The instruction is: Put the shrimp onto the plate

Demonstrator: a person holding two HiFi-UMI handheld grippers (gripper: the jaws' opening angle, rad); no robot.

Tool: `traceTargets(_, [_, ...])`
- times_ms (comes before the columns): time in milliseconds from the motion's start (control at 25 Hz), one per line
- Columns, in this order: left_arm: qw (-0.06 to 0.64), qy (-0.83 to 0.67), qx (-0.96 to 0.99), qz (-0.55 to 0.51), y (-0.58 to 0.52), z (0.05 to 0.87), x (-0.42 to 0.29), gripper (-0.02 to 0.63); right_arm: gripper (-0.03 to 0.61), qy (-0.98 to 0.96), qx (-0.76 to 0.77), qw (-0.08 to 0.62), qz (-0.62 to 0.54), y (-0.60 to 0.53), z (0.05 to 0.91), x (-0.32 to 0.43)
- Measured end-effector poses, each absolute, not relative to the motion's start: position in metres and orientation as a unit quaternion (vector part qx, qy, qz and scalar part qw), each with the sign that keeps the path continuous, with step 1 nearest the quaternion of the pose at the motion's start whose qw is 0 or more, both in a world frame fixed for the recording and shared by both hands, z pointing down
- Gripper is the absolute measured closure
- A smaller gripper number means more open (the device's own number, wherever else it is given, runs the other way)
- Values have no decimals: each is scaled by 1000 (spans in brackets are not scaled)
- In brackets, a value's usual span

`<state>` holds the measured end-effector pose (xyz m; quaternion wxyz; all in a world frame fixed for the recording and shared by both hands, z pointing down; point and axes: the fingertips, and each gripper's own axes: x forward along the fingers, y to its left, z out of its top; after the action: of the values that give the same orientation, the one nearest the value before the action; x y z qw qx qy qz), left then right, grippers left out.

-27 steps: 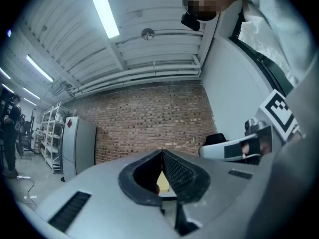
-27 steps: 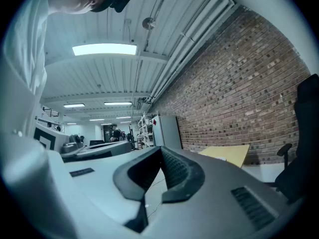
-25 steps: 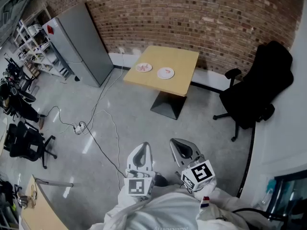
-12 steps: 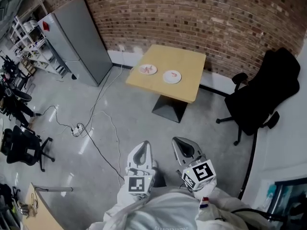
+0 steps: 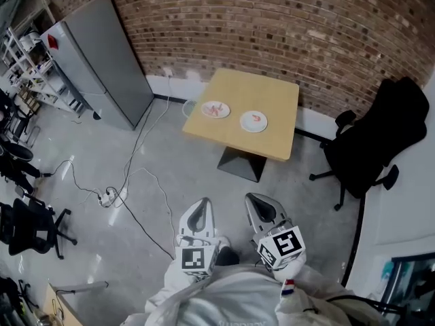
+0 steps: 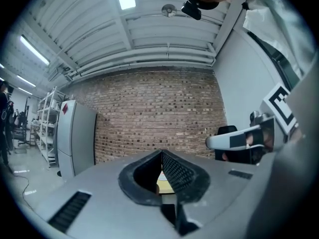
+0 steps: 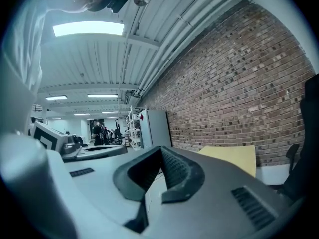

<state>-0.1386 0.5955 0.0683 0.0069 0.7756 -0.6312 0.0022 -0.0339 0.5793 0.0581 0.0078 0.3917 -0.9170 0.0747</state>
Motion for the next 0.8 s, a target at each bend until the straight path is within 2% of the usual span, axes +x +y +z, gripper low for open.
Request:
traceTargets(440, [5,-622,783,-5,517,76,-214,603,554,-894,441,20,76,501,65,-91])
traceTargets(800, [11,-603,797,2,483,83,-230,603,554,-872,483,18,80,473,70,-94])
